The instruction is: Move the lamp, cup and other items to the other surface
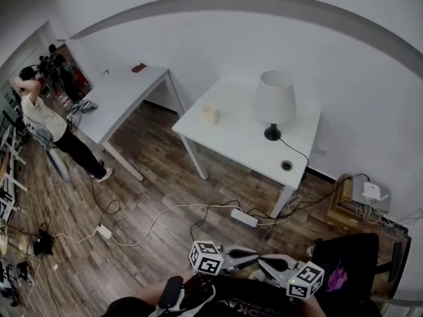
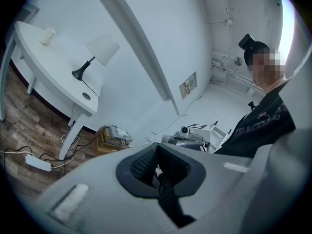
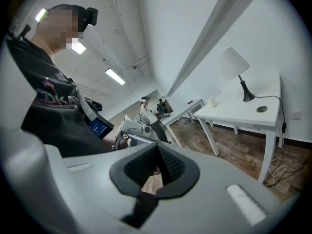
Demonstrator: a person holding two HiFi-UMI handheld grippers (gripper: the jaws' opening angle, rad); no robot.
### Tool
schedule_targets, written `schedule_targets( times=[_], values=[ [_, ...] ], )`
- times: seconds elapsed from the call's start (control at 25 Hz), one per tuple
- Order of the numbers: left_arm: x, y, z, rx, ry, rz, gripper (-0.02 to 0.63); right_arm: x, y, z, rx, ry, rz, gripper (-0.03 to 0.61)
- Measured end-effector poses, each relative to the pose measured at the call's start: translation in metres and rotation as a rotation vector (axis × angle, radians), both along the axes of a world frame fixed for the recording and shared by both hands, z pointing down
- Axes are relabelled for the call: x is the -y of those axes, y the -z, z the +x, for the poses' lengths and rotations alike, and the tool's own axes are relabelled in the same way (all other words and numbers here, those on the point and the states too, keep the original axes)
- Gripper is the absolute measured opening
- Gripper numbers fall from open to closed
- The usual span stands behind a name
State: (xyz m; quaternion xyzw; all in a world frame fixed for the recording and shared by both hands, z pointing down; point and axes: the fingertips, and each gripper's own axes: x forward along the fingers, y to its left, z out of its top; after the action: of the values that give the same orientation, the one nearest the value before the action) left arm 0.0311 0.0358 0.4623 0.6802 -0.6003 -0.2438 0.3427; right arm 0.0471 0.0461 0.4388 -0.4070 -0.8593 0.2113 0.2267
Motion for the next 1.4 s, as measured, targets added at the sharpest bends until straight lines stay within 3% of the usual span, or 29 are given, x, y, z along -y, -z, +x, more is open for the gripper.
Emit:
schedule_targets(
  times=[0.12,0.28,0.52,0.84,1.0,1.12,1.4],
  values=[
    [-0.002,-0.001,0.007,-0.009,-0.04,0.023,-0.009,-0.004,0.01,0.003,0.016,-0.008,-0.014,0.005],
    [-0.023,0.02,0.002,0.026,-0.03,0.027,-0.011,-0.03,0.02,-0.003,0.058,0.067,-0.047,0.006],
    [-0.041,0.026,-0.004,0.013,-0.058,-0.002,-0.011,-0.043,0.031,-0.009,0.091,0.139,-0.089,0.012],
    [-0.047,0.037,-0.017,-0.02,0.113,0.079,-0.011,-0.053,0.044,-0.011,0.095,0.196,-0.163,0.061],
    [-0.047,0.04,0.002,-0.055,0.098,0.083,-0.009,-0.044,0.039,-0.004,0.11,0.158,-0.141,0.053],
    [-0.06,0.044,-0.007,-0.038,0.117,0.056,-0.008,-0.043,0.055,-0.027,0.159,0.114,-0.179,0.072],
    [-0.063,0.028,-0.035,-0.113,0.228,0.038,-0.008,-0.005,0.032,-0.042,0.073,0.009,-0.239,0.089]
  ],
)
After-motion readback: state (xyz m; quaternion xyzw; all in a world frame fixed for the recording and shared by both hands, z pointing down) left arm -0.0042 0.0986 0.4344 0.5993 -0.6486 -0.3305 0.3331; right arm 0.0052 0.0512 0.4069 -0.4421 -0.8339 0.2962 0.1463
